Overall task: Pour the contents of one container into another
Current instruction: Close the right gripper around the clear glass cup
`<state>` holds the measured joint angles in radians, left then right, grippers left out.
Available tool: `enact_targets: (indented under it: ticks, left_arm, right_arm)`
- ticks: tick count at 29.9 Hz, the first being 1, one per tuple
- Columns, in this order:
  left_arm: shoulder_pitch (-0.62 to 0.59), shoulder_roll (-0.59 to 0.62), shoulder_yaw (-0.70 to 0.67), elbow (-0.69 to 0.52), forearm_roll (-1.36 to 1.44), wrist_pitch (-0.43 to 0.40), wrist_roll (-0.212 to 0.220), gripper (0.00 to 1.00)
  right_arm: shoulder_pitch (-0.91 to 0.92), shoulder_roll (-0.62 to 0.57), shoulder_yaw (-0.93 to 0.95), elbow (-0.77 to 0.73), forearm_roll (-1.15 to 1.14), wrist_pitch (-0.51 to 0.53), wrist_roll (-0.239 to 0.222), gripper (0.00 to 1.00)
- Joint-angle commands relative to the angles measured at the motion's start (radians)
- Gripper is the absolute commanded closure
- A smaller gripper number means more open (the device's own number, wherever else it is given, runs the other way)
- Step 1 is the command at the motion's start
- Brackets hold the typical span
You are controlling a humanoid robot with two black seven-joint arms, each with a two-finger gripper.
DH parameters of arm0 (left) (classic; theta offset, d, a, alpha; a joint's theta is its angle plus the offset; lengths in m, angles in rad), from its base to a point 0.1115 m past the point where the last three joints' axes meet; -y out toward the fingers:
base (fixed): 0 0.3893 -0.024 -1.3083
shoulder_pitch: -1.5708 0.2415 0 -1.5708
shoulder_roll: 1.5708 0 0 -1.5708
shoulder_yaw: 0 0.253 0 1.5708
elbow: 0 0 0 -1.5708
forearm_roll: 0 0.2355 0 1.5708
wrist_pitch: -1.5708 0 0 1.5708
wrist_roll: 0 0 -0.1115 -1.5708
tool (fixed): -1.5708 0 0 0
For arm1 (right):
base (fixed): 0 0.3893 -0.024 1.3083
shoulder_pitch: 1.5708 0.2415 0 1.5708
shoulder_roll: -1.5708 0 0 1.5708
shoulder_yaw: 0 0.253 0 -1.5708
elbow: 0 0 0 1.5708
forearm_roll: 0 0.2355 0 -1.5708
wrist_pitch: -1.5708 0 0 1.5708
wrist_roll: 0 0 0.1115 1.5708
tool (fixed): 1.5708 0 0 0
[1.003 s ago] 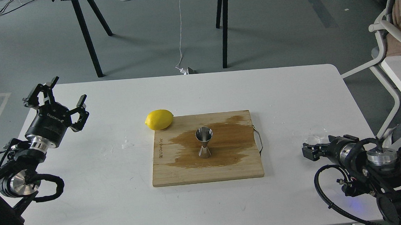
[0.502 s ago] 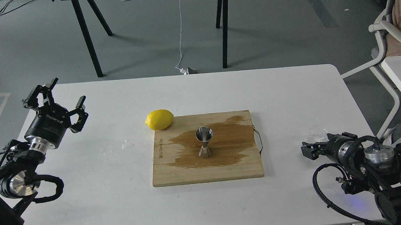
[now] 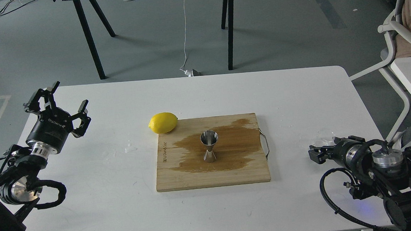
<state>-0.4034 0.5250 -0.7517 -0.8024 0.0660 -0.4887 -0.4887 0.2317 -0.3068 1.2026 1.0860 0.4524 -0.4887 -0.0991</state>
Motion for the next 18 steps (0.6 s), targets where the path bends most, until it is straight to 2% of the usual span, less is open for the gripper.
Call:
enact_targets:
  ticks: [1, 12, 18]
  left_arm:
    - [0.000, 0.000, 0.000, 0.000, 0.000, 0.000, 0.000, 0.12]
    - [0.000, 0.000, -0.002, 0.000, 0.000, 0.000, 0.000, 0.12]
    - [0.000, 0.000, -0.002, 0.000, 0.000, 0.000, 0.000, 0.12]
  right_arm:
    - [0.000, 0.000, 0.002, 0.003, 0.000, 0.000, 0.001, 0.17]
    - [0.014, 0.000, 0.002, 0.005, 0.000, 0.000, 0.003, 0.18]
    - [0.018, 0.000, 0.002, 0.003, -0.012, 0.000, 0.003, 0.28]
